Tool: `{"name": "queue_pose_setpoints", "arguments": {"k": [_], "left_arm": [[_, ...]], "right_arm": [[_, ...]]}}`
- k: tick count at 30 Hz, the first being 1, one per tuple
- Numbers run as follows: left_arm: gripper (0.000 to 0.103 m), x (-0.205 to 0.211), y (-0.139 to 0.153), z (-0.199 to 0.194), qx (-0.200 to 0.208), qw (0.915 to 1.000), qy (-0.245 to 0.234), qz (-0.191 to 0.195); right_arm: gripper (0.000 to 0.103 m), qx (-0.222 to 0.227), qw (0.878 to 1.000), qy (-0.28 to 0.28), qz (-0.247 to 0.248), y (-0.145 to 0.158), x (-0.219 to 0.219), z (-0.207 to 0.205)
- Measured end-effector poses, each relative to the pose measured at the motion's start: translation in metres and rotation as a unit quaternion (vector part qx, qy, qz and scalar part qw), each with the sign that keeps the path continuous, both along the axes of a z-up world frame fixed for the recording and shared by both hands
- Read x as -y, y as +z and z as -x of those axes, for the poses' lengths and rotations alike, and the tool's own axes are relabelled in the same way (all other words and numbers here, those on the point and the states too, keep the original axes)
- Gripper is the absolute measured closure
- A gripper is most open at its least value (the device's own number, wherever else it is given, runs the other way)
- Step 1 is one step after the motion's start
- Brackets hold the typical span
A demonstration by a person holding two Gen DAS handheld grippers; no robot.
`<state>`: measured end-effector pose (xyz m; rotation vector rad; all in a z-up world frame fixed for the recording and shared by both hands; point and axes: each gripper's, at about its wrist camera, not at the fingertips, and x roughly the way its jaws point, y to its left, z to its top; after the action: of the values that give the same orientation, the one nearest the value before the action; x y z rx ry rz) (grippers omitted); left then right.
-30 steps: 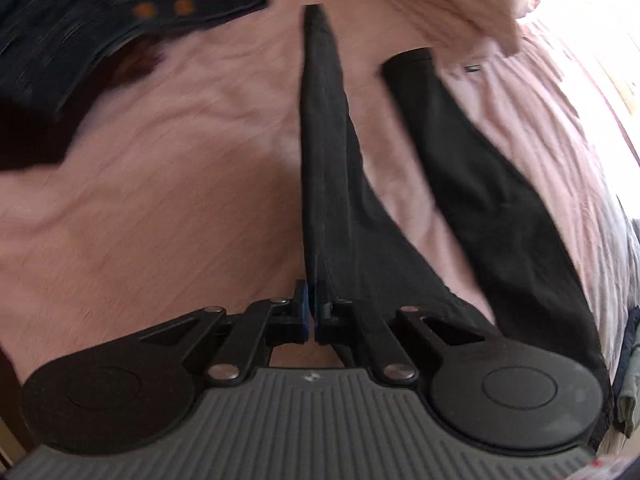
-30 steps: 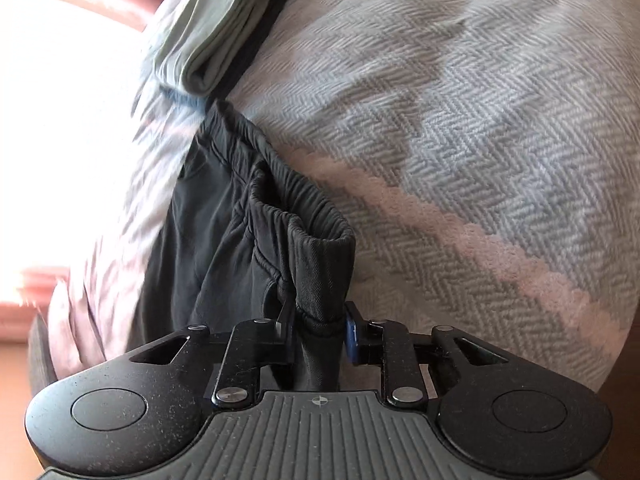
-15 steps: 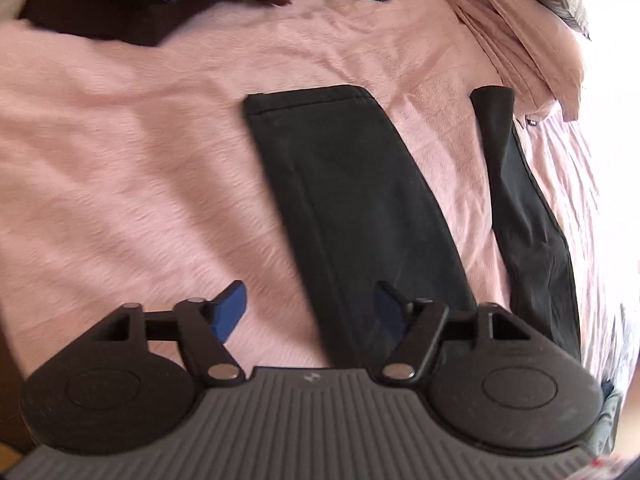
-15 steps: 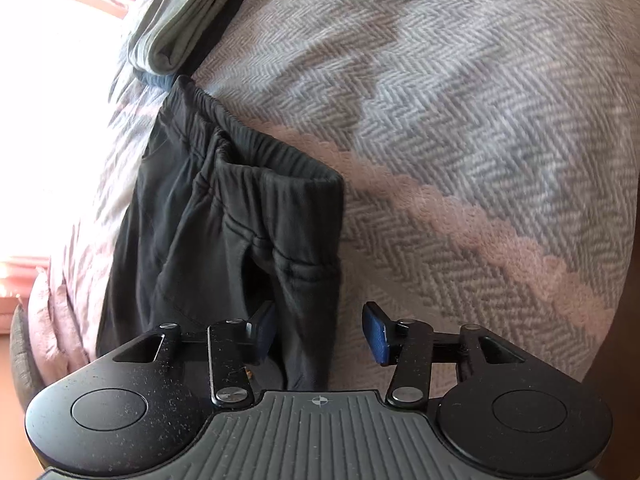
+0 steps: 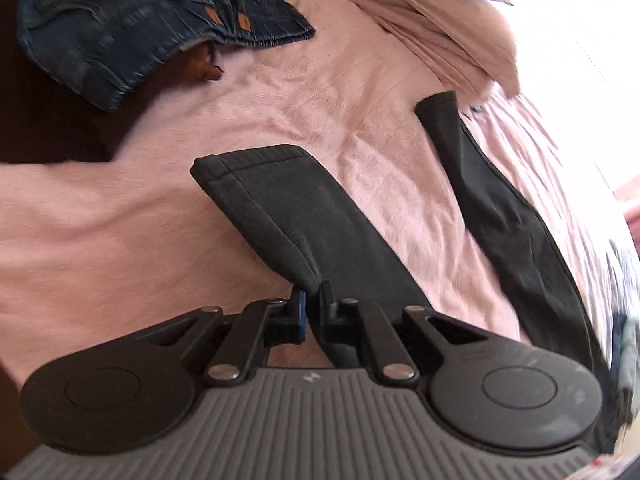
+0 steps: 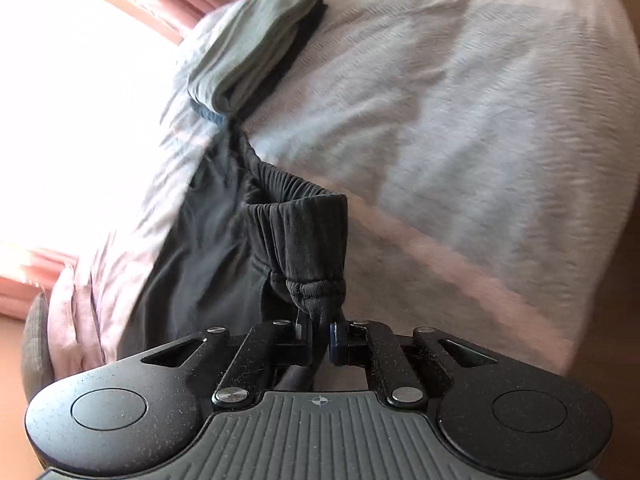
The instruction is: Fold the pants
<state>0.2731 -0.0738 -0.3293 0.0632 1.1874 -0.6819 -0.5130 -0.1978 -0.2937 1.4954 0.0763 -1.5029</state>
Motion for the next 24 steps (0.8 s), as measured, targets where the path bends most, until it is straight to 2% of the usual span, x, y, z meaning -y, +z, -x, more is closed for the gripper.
{"name": "queue_pose_setpoints", "arguments": {"k": [2, 5, 7, 9, 10, 12, 13, 14, 16, 18, 21, 22, 24], "left_arm": [[0.097, -0.014, -0.007, 0.008, 0.008, 0.9993, -0.010, -0.036], [0.094, -0.028, -0.035, 0.015, -0.001, 0.9967, -0.013, -0.081], [0.089, -0.028, -0.044, 0.018, 0.001, 0.9951, -0.008, -0.099], [0.088, -0.026, -0.039, 0.019, -0.002, 0.9950, -0.002, -0.100], [0.081, -0.026, -0.035, 0.019, -0.001, 0.9948, -0.005, -0.102], [0.076, -0.032, -0.024, 0.023, 0.011, 0.9931, -0.015, -0.116], [0.076, -0.037, -0.020, 0.023, 0.014, 0.9920, -0.014, -0.124], [0.076, -0.042, -0.016, 0.020, 0.014, 0.9913, -0.009, -0.131], [0.075, -0.048, -0.006, 0.016, 0.013, 0.9898, 0.010, -0.141], [0.075, -0.043, 0.006, 0.012, 0.016, 0.9915, 0.017, -0.128], [0.071, -0.006, 0.017, 0.008, 0.024, 0.9955, 0.000, -0.091], [0.068, 0.012, 0.018, 0.006, 0.023, 0.9969, -0.004, -0.075], [0.065, 0.051, 0.013, -0.002, 0.009, 0.9993, -0.012, -0.035]], "right_arm": [[0.100, -0.005, 1.000, 0.004, -0.030, -0.011, -0.015, 0.000], [0.097, -0.003, 0.997, -0.016, -0.077, -0.046, -0.029, 0.002], [0.087, -0.012, 0.994, -0.042, -0.105, -0.063, -0.030, 0.000], [0.078, -0.016, 0.991, -0.049, -0.122, -0.064, -0.025, -0.003], [0.075, -0.019, 0.991, -0.042, -0.128, -0.062, -0.022, -0.004], [0.055, -0.043, 0.986, -0.013, -0.160, -0.055, -0.014, -0.004], [0.039, -0.059, 0.981, 0.000, -0.187, -0.053, -0.011, -0.002], [0.035, -0.068, 0.976, 0.008, -0.206, -0.050, -0.008, 0.000], [0.034, -0.064, 0.971, 0.008, -0.229, -0.043, 0.000, 0.005], [0.034, -0.060, 0.972, -0.004, -0.226, -0.032, 0.009, 0.005], [0.034, -0.012, 0.978, 0.022, -0.205, -0.016, 0.026, 0.005], [0.034, -0.018, 0.977, 0.035, -0.210, -0.009, 0.035, 0.004], [0.034, -0.074, 0.978, 0.032, -0.193, 0.008, 0.050, 0.000]]}}
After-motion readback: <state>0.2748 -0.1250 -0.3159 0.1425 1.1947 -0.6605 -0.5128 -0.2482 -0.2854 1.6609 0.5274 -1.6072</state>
